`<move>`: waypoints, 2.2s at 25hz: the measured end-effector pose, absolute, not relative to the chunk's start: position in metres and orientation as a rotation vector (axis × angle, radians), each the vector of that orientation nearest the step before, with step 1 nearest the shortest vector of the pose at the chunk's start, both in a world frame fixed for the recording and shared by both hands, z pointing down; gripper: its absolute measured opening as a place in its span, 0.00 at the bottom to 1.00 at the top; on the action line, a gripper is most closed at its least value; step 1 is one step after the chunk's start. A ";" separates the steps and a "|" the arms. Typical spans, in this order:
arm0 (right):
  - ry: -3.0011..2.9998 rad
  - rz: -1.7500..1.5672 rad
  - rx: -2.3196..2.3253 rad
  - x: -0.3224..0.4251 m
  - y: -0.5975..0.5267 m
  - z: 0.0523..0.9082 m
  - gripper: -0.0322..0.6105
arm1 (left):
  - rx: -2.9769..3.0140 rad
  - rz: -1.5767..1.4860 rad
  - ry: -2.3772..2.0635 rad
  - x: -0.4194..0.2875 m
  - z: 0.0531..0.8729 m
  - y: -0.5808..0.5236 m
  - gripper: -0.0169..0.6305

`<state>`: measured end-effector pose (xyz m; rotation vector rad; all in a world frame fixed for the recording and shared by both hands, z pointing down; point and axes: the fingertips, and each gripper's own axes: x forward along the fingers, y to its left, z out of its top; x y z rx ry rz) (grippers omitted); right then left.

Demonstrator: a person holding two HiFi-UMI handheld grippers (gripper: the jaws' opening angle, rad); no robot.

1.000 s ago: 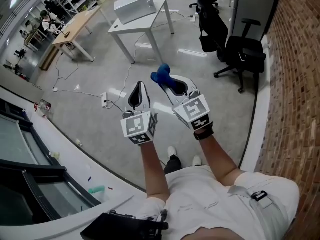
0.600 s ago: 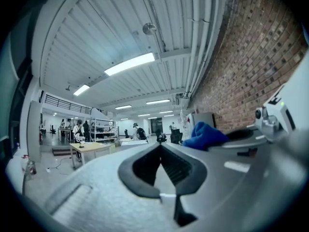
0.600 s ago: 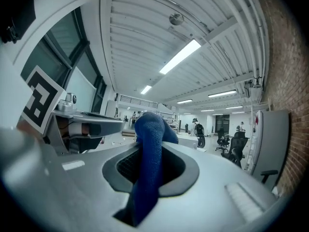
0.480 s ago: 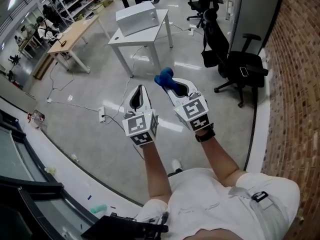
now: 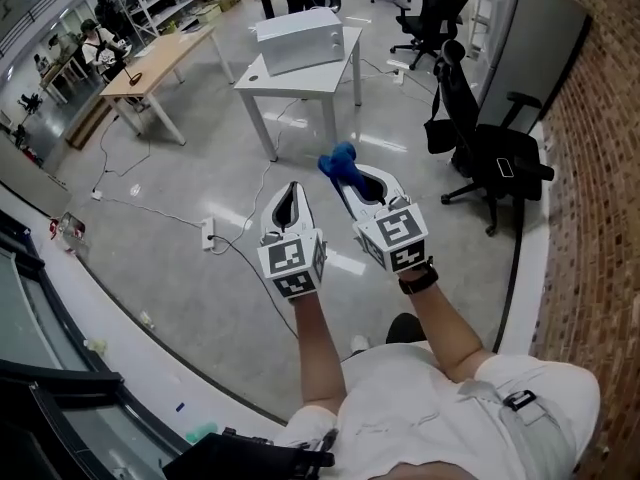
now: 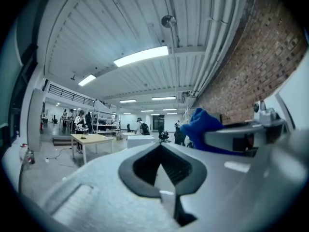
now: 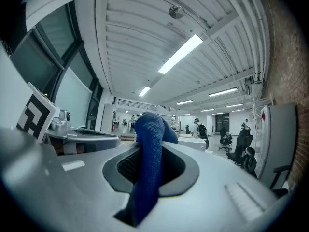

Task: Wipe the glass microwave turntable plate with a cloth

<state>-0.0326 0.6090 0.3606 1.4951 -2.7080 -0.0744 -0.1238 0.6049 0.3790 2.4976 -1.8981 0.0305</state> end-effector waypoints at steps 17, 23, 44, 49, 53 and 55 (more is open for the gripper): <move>-2.786 -0.046 1.548 -0.010 0.433 0.338 0.14 | 2.543 -0.013 -1.929 -0.098 0.337 0.441 0.03; -2.793 -0.085 1.579 0.018 0.366 0.325 0.14 | 2.521 0.027 -1.997 -0.075 0.337 0.364 0.02; -2.782 0.047 1.436 0.048 0.206 0.401 0.14 | 2.487 0.119 -1.949 -0.045 0.402 0.203 0.03; -2.832 -0.141 1.385 0.025 0.143 0.381 0.14 | 2.478 0.074 -1.967 -0.070 0.390 0.129 0.02; -2.805 -0.260 1.454 0.007 0.088 0.353 0.14 | 2.514 0.003 -1.987 -0.096 0.361 0.074 0.02; -2.811 -0.272 1.485 -0.003 0.066 0.342 0.14 | 2.524 -0.017 -1.989 -0.110 0.353 0.052 0.02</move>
